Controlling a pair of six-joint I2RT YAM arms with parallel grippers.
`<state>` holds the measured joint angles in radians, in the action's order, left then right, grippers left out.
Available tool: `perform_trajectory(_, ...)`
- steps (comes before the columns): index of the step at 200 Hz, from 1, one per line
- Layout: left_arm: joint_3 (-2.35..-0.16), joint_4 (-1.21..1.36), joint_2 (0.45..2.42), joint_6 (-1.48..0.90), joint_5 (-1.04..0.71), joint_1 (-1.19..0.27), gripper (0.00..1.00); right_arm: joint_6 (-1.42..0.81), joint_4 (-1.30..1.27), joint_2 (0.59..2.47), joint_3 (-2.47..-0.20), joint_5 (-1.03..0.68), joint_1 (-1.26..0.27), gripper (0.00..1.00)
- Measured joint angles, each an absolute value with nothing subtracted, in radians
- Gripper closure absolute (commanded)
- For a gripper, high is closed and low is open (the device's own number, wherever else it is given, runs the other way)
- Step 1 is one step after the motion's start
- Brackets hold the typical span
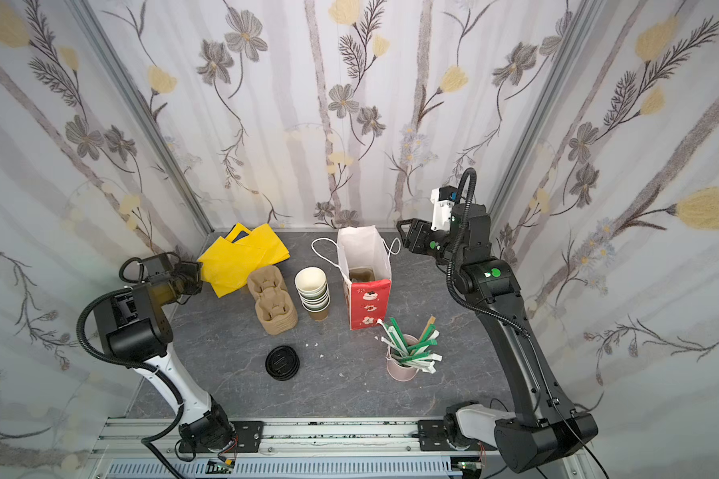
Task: Pack the takeout coffee
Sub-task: 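Raise the yellow bag higher with the left gripper, pulling it off the stack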
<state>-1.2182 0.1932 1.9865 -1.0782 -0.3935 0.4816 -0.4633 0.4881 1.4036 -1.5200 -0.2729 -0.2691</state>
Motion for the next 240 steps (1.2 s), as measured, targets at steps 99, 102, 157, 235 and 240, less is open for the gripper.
perform_trajectory(99, -1.264, 0.212, 1.978, -1.077, -0.418, 0.480, 0.74, -0.463, 0.480, 1.402, -1.515, -0.273, -0.269, 0.43)
perform_trajectory(102, -1.268, 0.213, 1.980, -1.076, -0.420, 0.480, 0.74, -0.463, 0.480, 1.402, -1.514, -0.273, -0.269, 0.43)
perform_trajectory(157, -1.279, 0.205, 2.004, -1.064, -0.423, 0.459, 0.87, -0.463, 0.481, 1.404, -1.518, -0.274, -0.269, 0.43)
perform_trajectory(235, -1.329, 0.185, 1.938, -0.995, -0.423, 0.441, 1.00, -0.463, 0.489, 1.404, -1.558, -0.273, -0.268, 0.44)
perform_trajectory(240, -1.340, 0.186, 1.929, -0.989, -0.424, 0.437, 1.00, -0.463, 0.496, 1.406, -1.571, -0.274, -0.268, 0.44)
